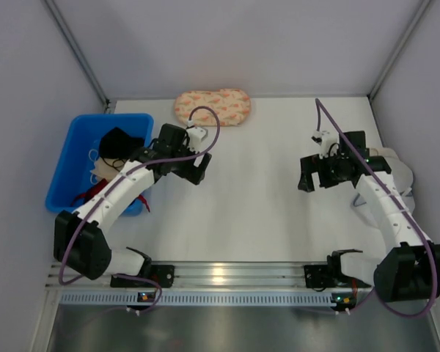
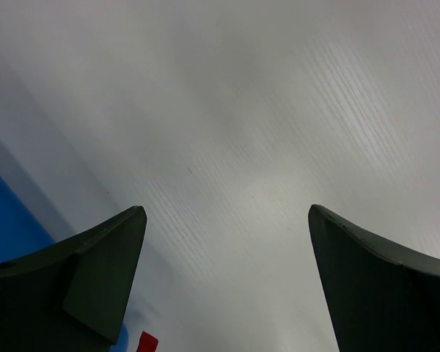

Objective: Place the bra in the laundry bag and zip it closed

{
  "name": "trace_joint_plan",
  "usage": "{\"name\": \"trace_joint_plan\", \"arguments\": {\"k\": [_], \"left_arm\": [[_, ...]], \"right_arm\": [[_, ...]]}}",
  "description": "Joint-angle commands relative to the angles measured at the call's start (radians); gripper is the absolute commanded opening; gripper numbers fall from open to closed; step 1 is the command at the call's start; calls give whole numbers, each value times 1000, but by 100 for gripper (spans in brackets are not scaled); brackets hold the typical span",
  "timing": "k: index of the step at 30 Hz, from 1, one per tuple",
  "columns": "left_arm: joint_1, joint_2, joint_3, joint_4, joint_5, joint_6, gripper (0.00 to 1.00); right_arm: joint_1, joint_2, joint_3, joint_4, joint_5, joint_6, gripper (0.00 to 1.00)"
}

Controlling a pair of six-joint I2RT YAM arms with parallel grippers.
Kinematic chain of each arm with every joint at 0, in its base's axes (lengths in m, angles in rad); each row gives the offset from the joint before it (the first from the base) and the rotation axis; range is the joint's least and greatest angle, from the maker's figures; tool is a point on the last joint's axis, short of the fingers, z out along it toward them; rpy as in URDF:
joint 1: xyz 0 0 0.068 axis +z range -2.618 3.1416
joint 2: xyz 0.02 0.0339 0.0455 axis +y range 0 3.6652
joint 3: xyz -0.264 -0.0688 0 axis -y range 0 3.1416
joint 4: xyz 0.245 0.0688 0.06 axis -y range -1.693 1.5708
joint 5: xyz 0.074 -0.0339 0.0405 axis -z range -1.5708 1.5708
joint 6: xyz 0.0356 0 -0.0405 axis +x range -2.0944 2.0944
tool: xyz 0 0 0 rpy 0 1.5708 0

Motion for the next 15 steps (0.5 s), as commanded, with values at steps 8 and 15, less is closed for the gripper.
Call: {"name": "trace_joint_plan", "arguments": {"k": [8,15], "left_arm": [[4,24,181,-117,55,33,98],[4,70,231,-137,165,-23,98]], "right_arm": [[-283,21,159,-183,247,-299,99],[-575,180,264,-85,329,-367,86]]}}
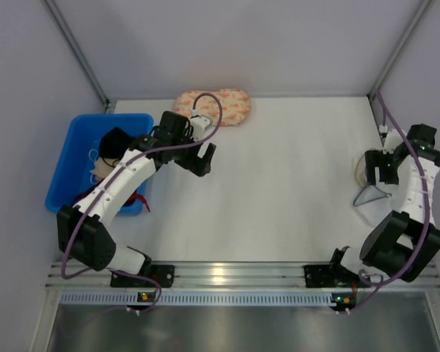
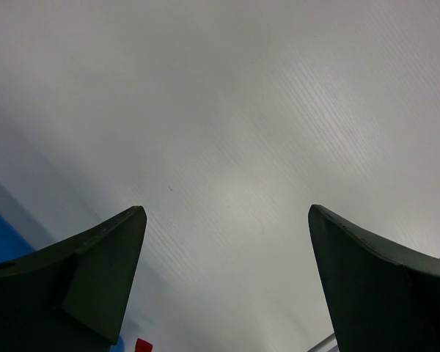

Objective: Place the bra in the laundry bag and zip it closed

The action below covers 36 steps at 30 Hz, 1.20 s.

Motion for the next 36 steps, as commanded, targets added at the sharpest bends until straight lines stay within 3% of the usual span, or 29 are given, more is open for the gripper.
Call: {"name": "trace_joint_plan", "arguments": {"k": [1,9,18,24,31,36], "left_arm": [[3,20,57,-18,93,-44,98],[5,50,88,-30,93,-50,98],[5,50,83,-34,78,-53,98],[5,50,82,-34,58,-53,98],[3,49,89,-32,30,-48,98],[3,38,99,-32,27,-35,98]], "right_arm": [[-52,83,110,56,70,-40,83],[-10,402,307,135,178,37,76],[13,556,338,180,229,51,62],[13,590,275,189,198,33,42],[7,529,242,169,160,-1,0],[-6,444,278,81,72,-26,0]]}}
